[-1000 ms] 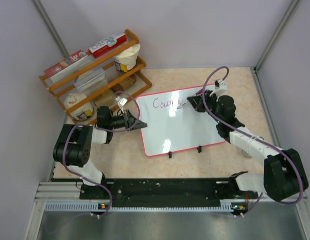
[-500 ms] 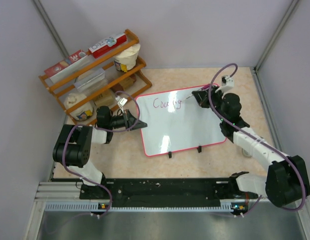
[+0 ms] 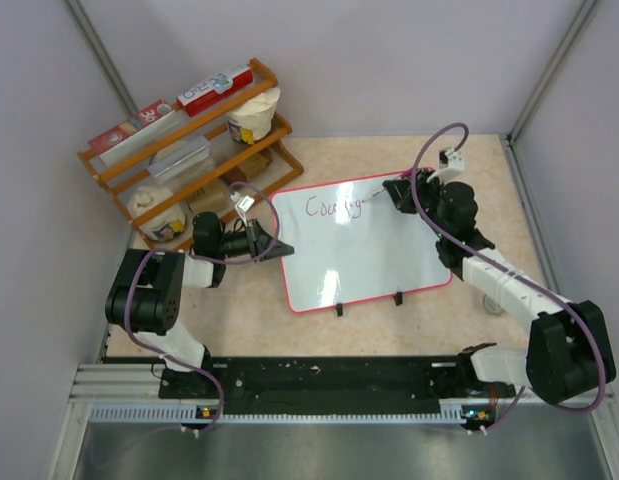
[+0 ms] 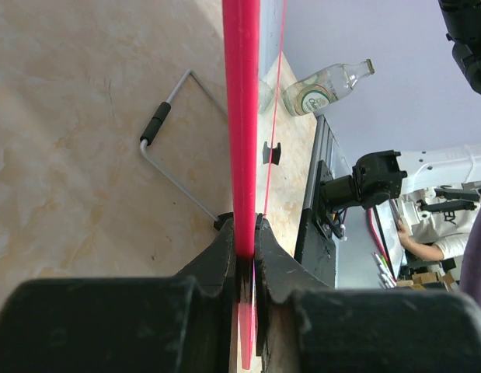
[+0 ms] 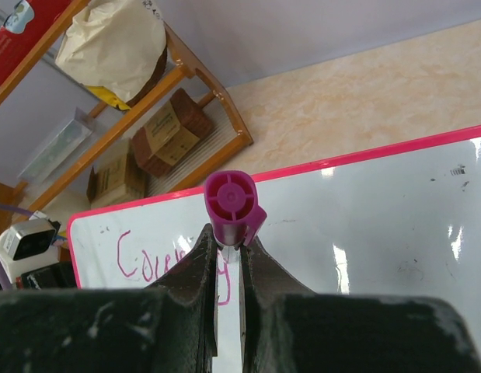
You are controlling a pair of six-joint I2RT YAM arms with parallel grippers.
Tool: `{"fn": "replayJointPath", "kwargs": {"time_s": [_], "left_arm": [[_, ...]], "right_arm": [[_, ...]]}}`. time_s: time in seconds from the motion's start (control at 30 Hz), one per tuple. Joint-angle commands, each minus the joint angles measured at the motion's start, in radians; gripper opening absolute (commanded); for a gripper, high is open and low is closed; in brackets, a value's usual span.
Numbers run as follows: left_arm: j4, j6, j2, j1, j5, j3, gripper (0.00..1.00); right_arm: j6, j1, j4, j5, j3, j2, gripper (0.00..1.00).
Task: Write a sentence on the whiteboard
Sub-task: Write with the whiteboard marker on the whiteboard.
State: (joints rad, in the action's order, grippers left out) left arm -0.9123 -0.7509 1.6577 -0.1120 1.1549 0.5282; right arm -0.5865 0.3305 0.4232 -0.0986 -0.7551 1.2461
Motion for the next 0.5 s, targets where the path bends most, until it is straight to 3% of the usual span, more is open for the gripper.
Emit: {"fn": "replayJointPath", "kwargs": {"time_s": [0.0, 0.47], "left_arm": [[-0.016, 0.073, -0.016, 0.000, -0.050, 0.016, 0.00], [-0.016, 0.073, -0.015, -0.002, -0.050, 0.018, 0.00]], "right_arm": [[0.005, -0.011, 0.049, 0.002, -0.047, 0.022, 0.00], [0.013, -0.027, 0.040, 0.019, -0.010, 0.027, 0.00]]}}
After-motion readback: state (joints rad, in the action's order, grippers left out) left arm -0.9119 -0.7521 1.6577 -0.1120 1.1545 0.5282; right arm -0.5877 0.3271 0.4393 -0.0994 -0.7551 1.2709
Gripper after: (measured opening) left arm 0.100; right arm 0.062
